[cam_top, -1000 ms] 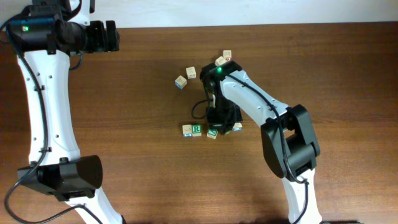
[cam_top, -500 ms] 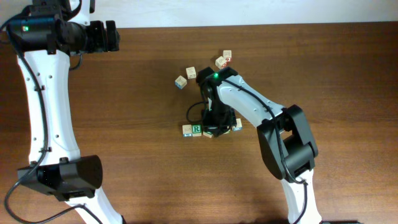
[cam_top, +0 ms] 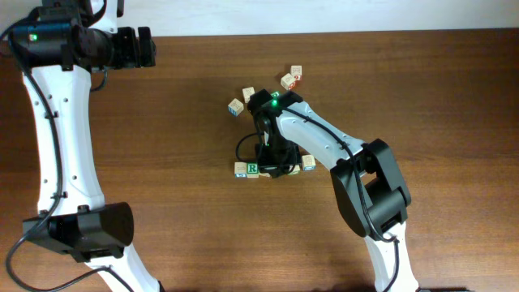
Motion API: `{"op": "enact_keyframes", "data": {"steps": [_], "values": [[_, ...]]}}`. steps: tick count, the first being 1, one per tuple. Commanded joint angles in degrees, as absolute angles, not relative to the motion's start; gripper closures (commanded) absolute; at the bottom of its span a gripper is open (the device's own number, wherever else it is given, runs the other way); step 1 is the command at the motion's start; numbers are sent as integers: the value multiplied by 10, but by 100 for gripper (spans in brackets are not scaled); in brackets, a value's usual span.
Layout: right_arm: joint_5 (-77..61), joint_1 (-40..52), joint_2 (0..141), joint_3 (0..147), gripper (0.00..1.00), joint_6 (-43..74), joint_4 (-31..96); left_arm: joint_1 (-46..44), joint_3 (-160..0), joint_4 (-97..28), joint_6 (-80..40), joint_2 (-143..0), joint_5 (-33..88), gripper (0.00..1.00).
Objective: Rotate 5 blocks
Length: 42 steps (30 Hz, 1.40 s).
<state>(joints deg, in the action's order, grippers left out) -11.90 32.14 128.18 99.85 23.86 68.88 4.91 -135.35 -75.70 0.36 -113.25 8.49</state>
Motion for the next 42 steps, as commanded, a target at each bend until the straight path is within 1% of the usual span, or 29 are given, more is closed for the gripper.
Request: {"op": "enact_keyframes", "data": {"steps": [1,4,8,13,17,24,28,42], "values": [[-121,319,1271,995,95,157,679,51,-1359,-758,0,-1127,81,1],[-131,316,1271,996,94,124,674,51,-1359,-758,0,-1127,81,1],[-131,311,1270,1002,95,122,681,51,-1359,-758,0,-1127,81,1],[-129,294,1270,1079,96,122,745,52,-1359,-758,0,-1127,81,1],[-129,292,1270,1125,96,136,714,51,-1359,-758,0,-1127,81,1],[-129,293,1291,1101,96,215,616,51,-1359,-758,0,-1127,81,1],[-131,295,1313,1093,96,215,615,51,-1359,-758,0,-1127,81,1],[-129,313,1317,1055,96,215,603,51,-1359,-758,0,-1127,81,1]]}}
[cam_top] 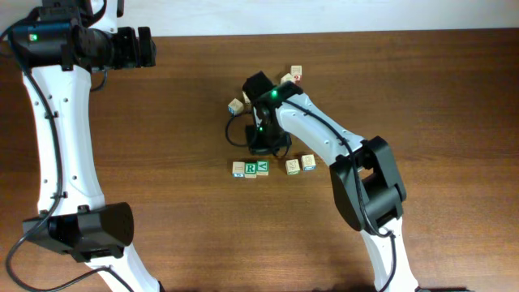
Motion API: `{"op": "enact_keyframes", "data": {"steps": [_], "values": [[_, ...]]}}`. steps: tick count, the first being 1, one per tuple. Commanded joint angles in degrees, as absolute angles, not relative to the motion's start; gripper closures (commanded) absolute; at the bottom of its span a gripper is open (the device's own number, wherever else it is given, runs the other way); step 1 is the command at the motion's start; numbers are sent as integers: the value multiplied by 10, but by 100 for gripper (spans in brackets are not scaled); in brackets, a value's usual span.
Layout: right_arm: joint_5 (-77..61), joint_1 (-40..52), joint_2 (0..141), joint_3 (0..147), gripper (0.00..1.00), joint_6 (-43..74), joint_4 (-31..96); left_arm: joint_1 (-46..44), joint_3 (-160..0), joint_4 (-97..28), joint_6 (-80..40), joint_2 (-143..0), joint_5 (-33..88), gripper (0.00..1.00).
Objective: Rotate 5 blocks
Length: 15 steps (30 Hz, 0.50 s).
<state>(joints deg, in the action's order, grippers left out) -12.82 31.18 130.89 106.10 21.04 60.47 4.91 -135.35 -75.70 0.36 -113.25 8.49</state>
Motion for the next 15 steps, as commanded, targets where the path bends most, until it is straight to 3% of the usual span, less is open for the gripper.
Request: {"op": "enact_keyframes", "data": {"steps": [1,15], "values": [[-129,314,1317,1055,96,215,603,51,-1359,-758,0,-1127,81,1],[-132,316,1317,1055,96,215,626,51,-1359,-758,0,-1127,81,1]]}}
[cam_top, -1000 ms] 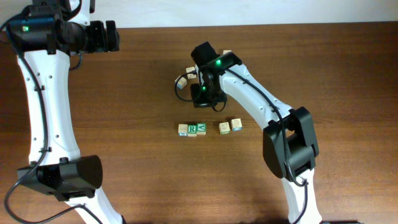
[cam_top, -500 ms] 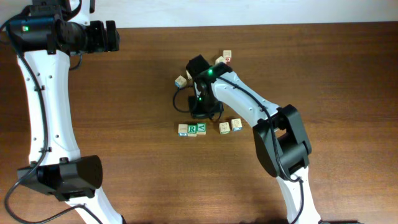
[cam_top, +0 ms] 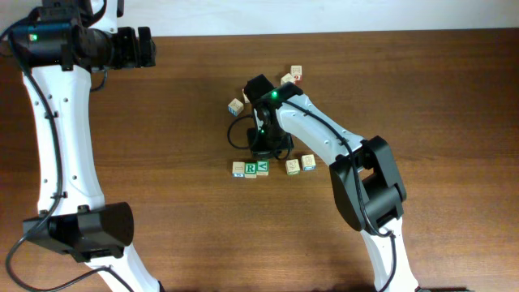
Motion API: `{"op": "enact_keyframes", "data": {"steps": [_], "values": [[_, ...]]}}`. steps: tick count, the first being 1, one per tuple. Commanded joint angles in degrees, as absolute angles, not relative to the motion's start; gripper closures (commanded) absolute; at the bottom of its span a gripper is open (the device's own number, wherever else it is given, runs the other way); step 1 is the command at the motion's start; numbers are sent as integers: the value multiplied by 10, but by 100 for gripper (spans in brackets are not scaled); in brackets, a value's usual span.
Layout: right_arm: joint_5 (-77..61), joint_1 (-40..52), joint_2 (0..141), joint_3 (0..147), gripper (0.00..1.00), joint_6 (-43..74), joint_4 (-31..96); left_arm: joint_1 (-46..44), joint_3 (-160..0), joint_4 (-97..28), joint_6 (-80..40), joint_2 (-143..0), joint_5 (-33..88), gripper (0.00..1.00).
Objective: Rotate 5 blocks
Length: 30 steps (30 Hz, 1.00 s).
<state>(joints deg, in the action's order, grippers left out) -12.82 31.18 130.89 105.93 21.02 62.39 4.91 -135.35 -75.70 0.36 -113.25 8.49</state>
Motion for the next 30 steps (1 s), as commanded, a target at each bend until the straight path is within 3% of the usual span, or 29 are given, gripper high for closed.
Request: {"op": "enact_keyframes", "data": {"steps": [1,20,30], "values": [[-131,317,1317,1055,96,215,628,51,-1359,-758,0,-1127,81,1],[-129,325,1315,1067,96,204,624,51,-1359,-758,0,-1127,81,1],[-134,284,1307,1075,96,231,722,51,-1359,-758,0,-1127,81,1]]}}
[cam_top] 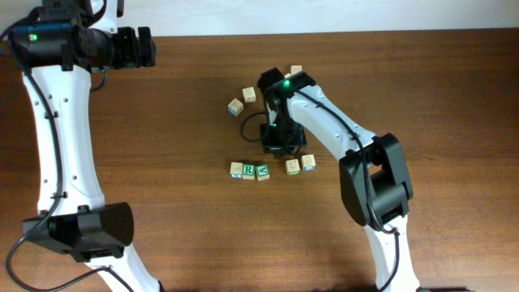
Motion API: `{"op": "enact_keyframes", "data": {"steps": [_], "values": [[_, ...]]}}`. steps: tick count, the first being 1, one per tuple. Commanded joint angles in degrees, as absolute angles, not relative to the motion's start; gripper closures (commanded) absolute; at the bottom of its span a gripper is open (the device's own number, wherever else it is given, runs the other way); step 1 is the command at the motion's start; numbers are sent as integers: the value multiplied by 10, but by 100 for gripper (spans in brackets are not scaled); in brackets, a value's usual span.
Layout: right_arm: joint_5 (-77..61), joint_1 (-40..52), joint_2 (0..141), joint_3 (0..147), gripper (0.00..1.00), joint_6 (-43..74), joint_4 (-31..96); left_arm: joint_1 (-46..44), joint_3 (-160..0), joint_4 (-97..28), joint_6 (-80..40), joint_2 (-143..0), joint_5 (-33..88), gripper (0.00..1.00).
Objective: Rotate 5 blocks
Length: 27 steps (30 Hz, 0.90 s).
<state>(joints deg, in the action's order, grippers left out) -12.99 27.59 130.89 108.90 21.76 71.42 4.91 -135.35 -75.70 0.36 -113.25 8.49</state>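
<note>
Five wooden letter blocks lie in a loose row in the overhead view: a tan block (pixel 236 169), a green R block (pixel 248 170), a green block (pixel 263 171) with its letter lying sideways, a tan block (pixel 292 167) and a blue-edged block (pixel 309 163). My right gripper (pixel 280 146) points down just behind the gap between the green and tan blocks, and its body hides the fingers. My left gripper (pixel 144 47) is parked at the far left, away from the blocks.
More loose blocks lie behind the row: one (pixel 235 106), another (pixel 249 95), and one (pixel 296 70) half hidden by the right arm. A black cable loops beside the right gripper. The left arm's links run down the table's left side.
My right gripper has moved to the right, from behind the green blocks to behind the gap beside them. The second green block's letter now lies sideways, and the left three blocks sit slightly shifted.
At first my right gripper was down on the row, covering the block beside the R block. Then it stood clear behind the row with the five blocks showing, and stayed there. Now it is further right and the green block's letter is turned. The left arm never moved.
</note>
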Motion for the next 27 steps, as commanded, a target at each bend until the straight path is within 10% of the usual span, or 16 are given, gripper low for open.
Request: {"op": "enact_keyframes", "data": {"steps": [1,27], "values": [[-134,287,1307,1068,96,236,723,51,-1359,-758,0,-1127,81,1],[-157,295,1278,1065,96,215,703,51,-1359,-758,0,-1127,81,1]]}}
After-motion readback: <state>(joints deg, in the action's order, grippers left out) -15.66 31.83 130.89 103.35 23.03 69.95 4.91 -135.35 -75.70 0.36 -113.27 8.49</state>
